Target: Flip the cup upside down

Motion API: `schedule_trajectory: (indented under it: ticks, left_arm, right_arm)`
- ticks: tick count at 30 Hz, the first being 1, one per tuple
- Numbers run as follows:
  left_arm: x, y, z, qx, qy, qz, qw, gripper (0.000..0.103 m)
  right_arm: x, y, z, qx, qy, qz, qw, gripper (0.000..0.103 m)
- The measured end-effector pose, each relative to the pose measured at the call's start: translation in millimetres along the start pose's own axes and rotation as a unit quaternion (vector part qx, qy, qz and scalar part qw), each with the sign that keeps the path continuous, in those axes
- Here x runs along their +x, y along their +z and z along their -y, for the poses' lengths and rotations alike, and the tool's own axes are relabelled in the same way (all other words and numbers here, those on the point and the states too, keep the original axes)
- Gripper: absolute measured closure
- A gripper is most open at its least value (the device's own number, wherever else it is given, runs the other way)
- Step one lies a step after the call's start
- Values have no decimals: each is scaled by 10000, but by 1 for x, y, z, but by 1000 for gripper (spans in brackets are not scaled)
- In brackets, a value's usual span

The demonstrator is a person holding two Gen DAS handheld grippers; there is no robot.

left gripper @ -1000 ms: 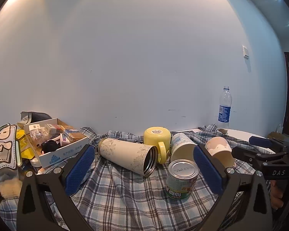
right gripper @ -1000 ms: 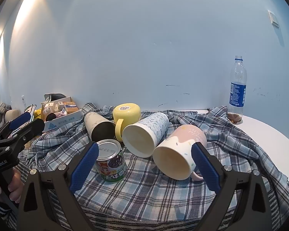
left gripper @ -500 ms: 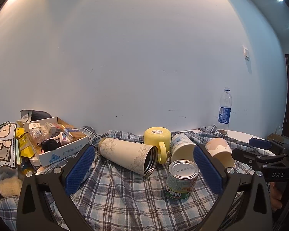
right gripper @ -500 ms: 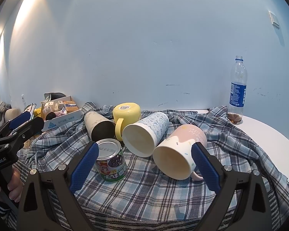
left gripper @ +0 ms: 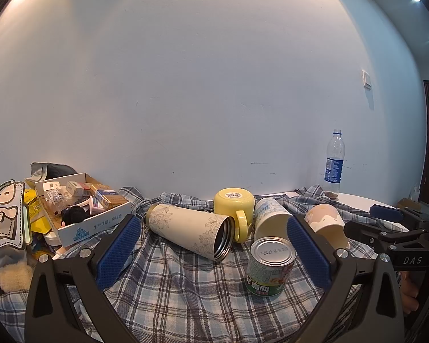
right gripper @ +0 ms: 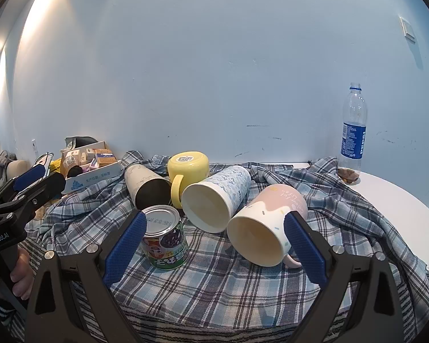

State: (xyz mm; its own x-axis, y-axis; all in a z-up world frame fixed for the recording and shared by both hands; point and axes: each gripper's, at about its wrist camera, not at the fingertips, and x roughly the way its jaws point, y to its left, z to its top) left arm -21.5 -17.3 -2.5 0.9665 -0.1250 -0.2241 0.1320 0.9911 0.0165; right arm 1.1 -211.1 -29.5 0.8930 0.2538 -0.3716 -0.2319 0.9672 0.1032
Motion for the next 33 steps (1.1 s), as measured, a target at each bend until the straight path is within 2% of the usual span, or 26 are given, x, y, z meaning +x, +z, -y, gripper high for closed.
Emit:
schedule_trajectory:
  ticks: [33]
  left_arm:
    - [2, -1, 1, -82, 56, -64, 9999, 0]
  right_arm:
    - [-1, 0, 0, -45, 14, 13, 10000, 7]
